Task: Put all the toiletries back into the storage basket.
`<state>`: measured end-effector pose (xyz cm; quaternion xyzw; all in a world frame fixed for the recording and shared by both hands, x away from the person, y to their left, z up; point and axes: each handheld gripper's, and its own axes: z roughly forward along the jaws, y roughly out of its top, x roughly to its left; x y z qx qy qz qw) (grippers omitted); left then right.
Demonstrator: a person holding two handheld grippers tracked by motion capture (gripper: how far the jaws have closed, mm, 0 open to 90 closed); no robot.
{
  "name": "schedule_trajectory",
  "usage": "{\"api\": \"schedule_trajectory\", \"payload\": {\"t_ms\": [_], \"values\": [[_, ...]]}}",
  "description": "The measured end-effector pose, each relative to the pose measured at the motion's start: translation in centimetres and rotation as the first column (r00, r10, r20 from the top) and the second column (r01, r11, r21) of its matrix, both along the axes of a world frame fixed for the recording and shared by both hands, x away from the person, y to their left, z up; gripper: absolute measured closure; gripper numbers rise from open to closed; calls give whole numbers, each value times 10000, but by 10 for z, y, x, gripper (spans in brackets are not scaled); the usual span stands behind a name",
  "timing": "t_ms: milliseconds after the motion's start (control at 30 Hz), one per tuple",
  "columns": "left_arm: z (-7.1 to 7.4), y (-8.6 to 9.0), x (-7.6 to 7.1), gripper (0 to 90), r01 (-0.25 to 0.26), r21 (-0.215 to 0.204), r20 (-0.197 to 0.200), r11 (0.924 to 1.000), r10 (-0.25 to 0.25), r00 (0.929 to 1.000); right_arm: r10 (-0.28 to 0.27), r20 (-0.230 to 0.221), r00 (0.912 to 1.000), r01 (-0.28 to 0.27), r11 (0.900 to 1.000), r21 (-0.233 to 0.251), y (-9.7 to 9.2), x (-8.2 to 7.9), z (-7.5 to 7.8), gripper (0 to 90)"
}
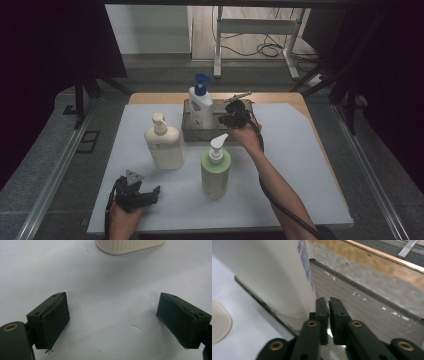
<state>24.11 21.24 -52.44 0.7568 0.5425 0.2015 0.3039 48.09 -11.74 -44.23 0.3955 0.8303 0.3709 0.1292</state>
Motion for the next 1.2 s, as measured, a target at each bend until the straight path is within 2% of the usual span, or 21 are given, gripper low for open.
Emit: {"api": "schedule_trajectory", "payload": {"t_ms": [100,267,467,600,733,1200], "values": [[0,0,0,105,-7,-4,-4,10000,7,10000,-38,-37,10000,39,10000,35,4,3,-2,896],[0,0,0,105,1,2,-10,10000,-1,10000,-27,-50,10000,26,9998,-207,14,5,-4,898],[0,0,0,105,-7,-5,-6,10000,7,10000,-151,-368,9992,149,9999,-61,16,10,-9,897],[0,0,0,105,1,4,-10,10000,-1,10000,0,-492,9988,-4,10000,-66,20,11,-11,896],[0,0,0,105,2,3,-10,10000,-2,10000,101,-476,9988,-114,9995,-285,26,10,-14,896],[0,0,0,105,-14,-20,2,10000,14,10000,310,-609,9977,-330,9989,-322,38,12,-16,891]]}}
